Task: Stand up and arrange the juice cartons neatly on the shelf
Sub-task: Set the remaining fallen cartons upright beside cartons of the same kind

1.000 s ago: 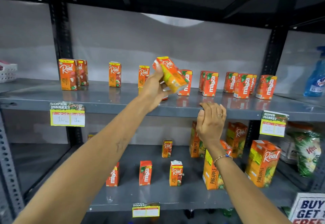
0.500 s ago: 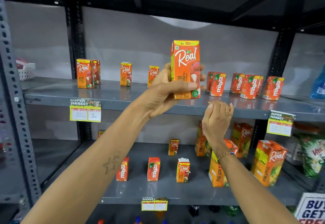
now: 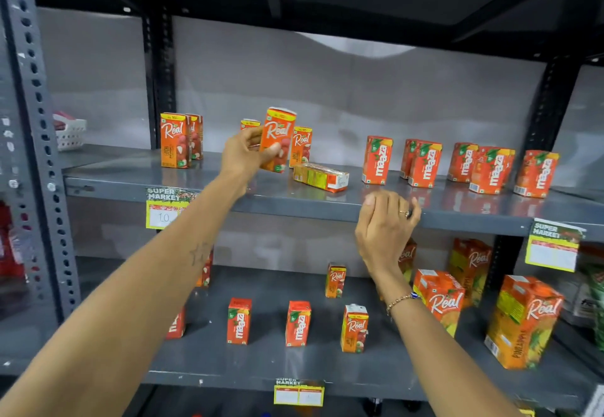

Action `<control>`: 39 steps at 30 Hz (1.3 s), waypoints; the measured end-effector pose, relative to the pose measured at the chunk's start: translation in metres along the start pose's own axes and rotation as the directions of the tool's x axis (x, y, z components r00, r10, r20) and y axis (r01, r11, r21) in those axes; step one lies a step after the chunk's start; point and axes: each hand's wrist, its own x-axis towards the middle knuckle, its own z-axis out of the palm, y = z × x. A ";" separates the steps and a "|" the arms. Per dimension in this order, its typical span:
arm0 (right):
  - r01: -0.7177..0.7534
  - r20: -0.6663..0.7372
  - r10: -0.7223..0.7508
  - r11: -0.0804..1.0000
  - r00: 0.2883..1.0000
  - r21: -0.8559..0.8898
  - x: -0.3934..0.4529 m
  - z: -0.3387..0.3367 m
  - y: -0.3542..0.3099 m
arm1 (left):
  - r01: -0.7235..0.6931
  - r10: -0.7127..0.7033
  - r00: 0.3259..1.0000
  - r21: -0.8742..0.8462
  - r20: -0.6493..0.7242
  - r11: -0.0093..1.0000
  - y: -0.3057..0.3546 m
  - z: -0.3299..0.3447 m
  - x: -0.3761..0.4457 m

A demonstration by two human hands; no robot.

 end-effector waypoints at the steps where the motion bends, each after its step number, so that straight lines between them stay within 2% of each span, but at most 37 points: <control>1: -0.001 -0.010 0.001 1.000 1.000 0.005 0.000 0.001 0.000 | 0.025 -0.024 0.999 0.062 -0.028 0.998 -0.005 -0.009 0.013; 7: 0.014 -0.113 -0.012 1.000 0.994 0.020 -0.002 0.009 0.003 | 0.154 -0.113 0.986 0.397 -0.125 0.905 -0.024 -0.050 0.063; 11: 0.018 -0.159 -0.013 0.999 0.987 0.029 -0.003 0.013 0.003 | 0.255 -0.206 0.966 0.455 -0.157 0.853 -0.035 -0.058 0.080; 14: 0.022 -0.178 -0.015 0.999 0.984 0.038 -0.003 0.015 0.004 | 0.310 -0.282 0.951 0.415 -0.129 0.855 -0.041 -0.058 0.088; 16: 0.023 -0.181 -0.016 0.999 0.983 0.038 -0.003 0.016 0.004 | 0.303 -0.293 0.952 0.407 -0.089 0.862 -0.042 -0.057 0.088; 19: 0.026 -0.188 -0.020 0.999 0.982 0.032 -0.004 0.017 0.003 | 0.284 -0.277 0.956 0.516 -0.092 0.808 -0.040 -0.055 0.085; 21: 0.027 -0.194 -0.021 0.999 0.981 0.027 -0.003 0.017 0.004 | 0.256 -0.222 0.965 0.659 -0.137 0.707 -0.036 -0.052 0.079; 22: 0.028 -0.197 -0.023 0.999 0.980 0.023 -0.004 0.017 0.004 | 0.225 -0.151 0.974 0.746 -0.168 0.627 -0.033 -0.049 0.075; 24: 0.033 -0.198 -0.028 0.999 0.980 0.020 -0.003 0.017 0.004 | 0.112 0.121 0.975 0.884 -0.186 0.454 -0.026 -0.036 0.065; 25: 0.035 -0.195 -0.031 0.999 0.980 0.021 -0.003 0.017 0.004 | 0.008 0.272 0.954 0.915 -0.128 0.403 -0.022 -0.026 0.059; 26: 0.038 -0.189 -0.033 0.999 0.981 0.020 -0.003 0.016 0.004 | -0.133 0.363 0.932 0.905 -0.026 0.404 -0.016 -0.015 0.054; 27: 0.039 -0.182 -0.035 0.999 0.983 0.019 -0.002 0.016 0.004 | -0.289 0.384 0.917 0.841 0.106 0.457 -0.009 -0.002 0.048; 29: 0.048 -0.165 -0.043 0.999 0.985 0.023 -0.003 0.015 0.005 | -0.499 0.250 0.862 0.654 0.440 0.569 0.002 0.022 0.040; 30: 0.055 -0.157 -0.050 0.998 0.986 0.028 -0.004 0.014 0.006 | -0.549 0.131 0.796 0.614 0.591 0.568 0.005 0.033 0.037; 31: 0.060 -0.149 -0.055 0.998 0.987 0.030 -0.004 0.014 0.007 | -0.586 0.017 0.729 0.611 0.684 0.532 0.006 0.043 0.035; 33: 0.068 -0.136 -0.064 0.997 0.989 0.021 -0.004 0.014 0.008 | -0.598 -0.161 0.656 0.638 0.737 0.485 0.003 0.059 0.035; 35: 0.070 -0.137 -0.068 0.997 0.988 0.010 -0.004 0.015 0.009 | -0.534 -0.267 0.632 0.659 0.727 0.530 -0.001 0.069 0.037; 37: 0.069 -0.148 -0.068 0.998 0.987 0.003 -0.004 0.016 0.009 | -0.527 -0.288 0.624 0.663 0.726 0.532 -0.002 0.073 0.038; 39: 0.067 -0.153 -0.066 0.998 0.986 0.003 -0.004 0.017 0.009 | -0.570 -0.247 0.629 0.653 0.737 0.498 -0.003 0.074 0.038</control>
